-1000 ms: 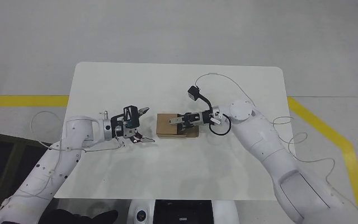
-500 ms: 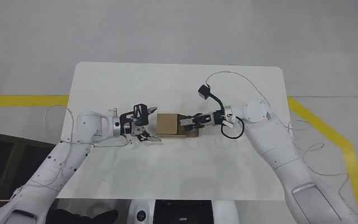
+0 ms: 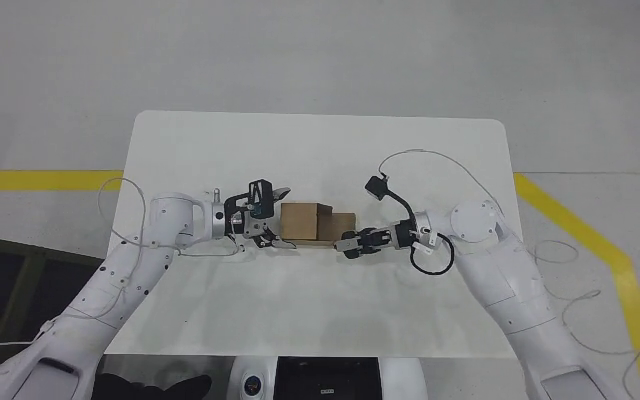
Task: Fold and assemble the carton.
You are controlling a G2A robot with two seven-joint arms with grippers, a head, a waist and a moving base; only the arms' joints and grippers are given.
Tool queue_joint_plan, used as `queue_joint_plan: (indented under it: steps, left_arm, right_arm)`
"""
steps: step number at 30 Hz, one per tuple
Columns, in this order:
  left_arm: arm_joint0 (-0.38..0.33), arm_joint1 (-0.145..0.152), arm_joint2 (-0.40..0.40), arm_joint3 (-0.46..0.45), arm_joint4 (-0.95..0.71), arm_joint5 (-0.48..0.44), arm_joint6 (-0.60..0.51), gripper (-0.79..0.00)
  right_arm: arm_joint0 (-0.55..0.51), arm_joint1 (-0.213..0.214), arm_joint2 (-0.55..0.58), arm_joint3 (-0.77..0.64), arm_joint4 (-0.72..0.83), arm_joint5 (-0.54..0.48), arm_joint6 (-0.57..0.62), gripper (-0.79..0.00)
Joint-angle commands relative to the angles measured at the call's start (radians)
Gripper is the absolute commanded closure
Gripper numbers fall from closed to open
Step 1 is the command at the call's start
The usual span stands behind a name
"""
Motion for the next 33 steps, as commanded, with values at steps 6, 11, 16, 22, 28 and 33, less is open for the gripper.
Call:
queue_joint_plan:
  steps: [6, 11, 16, 22, 28, 33]
  left_arm:
    - [-0.017, -0.011, 0.013, 0.023, 0.008, -0.003, 0.006, -0.785]
    - [-0.024, -0.017, 0.015, 0.036, 0.014, -0.008, 0.012, -0.785]
    - [-0.028, -0.02, 0.016, 0.041, 0.02, -0.017, 0.015, -0.785]
    - [-0.026, -0.022, 0.014, 0.037, 0.031, -0.028, 0.018, -0.785]
    - [-0.024, -0.023, 0.009, 0.038, 0.039, -0.031, 0.023, -0.785]
    - [-0.02, -0.023, 0.003, 0.037, 0.047, -0.033, 0.025, -0.785]
  right_arm:
    - [-0.013, -0.002, -0.033, 0.003, 0.005, 0.019, -0.027, -0.36]
    - [0.014, -0.014, -0.077, 0.04, 0.024, 0.015, -0.065, -0.36]
    - [0.047, -0.027, -0.111, 0.075, 0.035, 0.004, -0.104, -0.36]
    - [0.083, -0.04, -0.147, 0.108, 0.038, -0.013, -0.126, -0.36]
    - [0.124, -0.056, -0.184, 0.145, 0.05, -0.026, -0.147, -0.36]
    - [0.156, -0.075, -0.221, 0.184, 0.069, -0.04, -0.169, -0.354]
